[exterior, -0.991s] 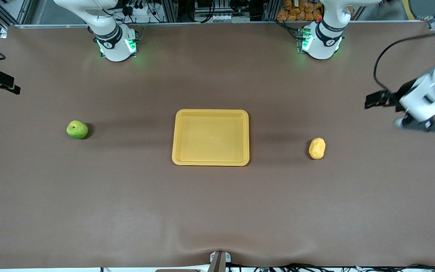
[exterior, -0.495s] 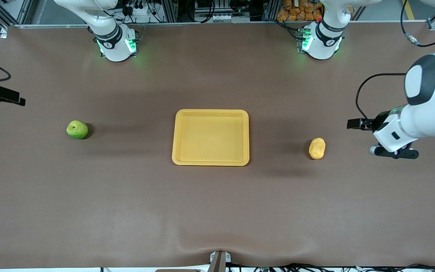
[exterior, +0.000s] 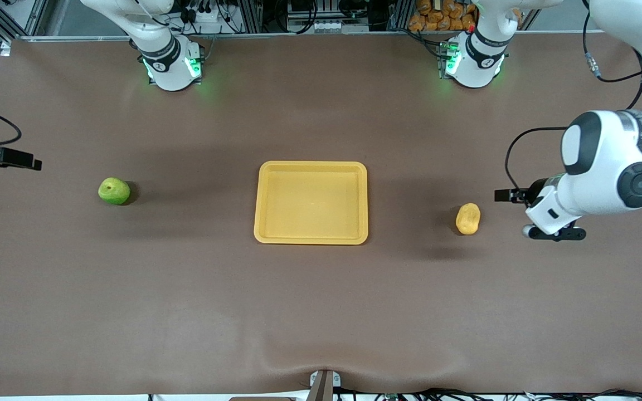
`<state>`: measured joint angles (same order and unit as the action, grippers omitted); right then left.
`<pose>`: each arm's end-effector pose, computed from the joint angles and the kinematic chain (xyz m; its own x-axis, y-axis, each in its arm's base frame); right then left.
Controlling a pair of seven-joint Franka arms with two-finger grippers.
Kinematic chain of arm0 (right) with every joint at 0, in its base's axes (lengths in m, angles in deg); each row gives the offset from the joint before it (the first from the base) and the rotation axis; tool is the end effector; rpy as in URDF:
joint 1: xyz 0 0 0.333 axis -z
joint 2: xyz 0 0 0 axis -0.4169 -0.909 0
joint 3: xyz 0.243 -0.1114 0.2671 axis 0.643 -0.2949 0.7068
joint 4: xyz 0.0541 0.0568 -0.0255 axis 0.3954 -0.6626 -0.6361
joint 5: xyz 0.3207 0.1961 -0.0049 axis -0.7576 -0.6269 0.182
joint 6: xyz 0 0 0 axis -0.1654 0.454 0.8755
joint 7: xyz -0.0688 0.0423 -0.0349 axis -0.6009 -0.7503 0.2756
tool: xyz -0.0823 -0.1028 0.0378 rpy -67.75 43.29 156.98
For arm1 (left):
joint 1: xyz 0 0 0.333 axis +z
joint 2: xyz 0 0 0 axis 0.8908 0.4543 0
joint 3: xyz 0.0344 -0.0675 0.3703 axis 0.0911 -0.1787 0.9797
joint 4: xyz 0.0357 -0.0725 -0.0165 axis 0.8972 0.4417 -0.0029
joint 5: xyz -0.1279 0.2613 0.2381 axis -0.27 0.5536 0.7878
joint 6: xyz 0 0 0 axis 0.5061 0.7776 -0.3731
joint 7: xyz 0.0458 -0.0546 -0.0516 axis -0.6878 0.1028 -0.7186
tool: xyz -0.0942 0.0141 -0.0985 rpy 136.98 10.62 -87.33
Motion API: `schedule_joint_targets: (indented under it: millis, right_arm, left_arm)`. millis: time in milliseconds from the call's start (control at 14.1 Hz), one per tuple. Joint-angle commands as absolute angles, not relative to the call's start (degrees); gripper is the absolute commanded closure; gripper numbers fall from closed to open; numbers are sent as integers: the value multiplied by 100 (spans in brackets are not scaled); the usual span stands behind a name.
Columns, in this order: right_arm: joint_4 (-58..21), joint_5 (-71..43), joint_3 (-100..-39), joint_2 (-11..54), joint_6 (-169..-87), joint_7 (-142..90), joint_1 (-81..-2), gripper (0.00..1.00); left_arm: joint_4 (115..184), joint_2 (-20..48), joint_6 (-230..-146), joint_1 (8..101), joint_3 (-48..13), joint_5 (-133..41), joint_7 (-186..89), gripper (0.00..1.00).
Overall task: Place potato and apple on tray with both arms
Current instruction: 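Reach the left gripper to the potato while the right gripper reaches the apple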
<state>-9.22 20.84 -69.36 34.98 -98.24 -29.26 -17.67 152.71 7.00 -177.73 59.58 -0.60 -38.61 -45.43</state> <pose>0.5641 -0.1134 0.5596 0.9706 -0.0661 -0.2313 -0.0792 -0.9957 -0.0476 0.6010 -0.0525 0.3876 0.9650 -0.0174 -0.2618 -0.0134 -0.9998 0.0170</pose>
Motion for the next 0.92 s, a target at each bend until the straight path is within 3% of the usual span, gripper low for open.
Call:
schedule_joint_targets:
  millis: [0, 354, 849]
  right_arm:
    - [-1464, 2033, -6898, 3535, -10342, -2868, -1576, 0]
    - [-2352, 2024, -6898, 3483, -11493, -2859, -1462, 0]
    - [-2782, 2024, -6898, 3035, -12205, -2868, -1339, 0]
  left_arm:
    - [15339, 759, -18150, 5867, -67, -3894, -4825, 0]
    - [15900, 785, -19230, 5657, -67, -3894, -5177, 0]
    - [17386, 776, -21524, 5402, -67, -3446, -5177, 0]
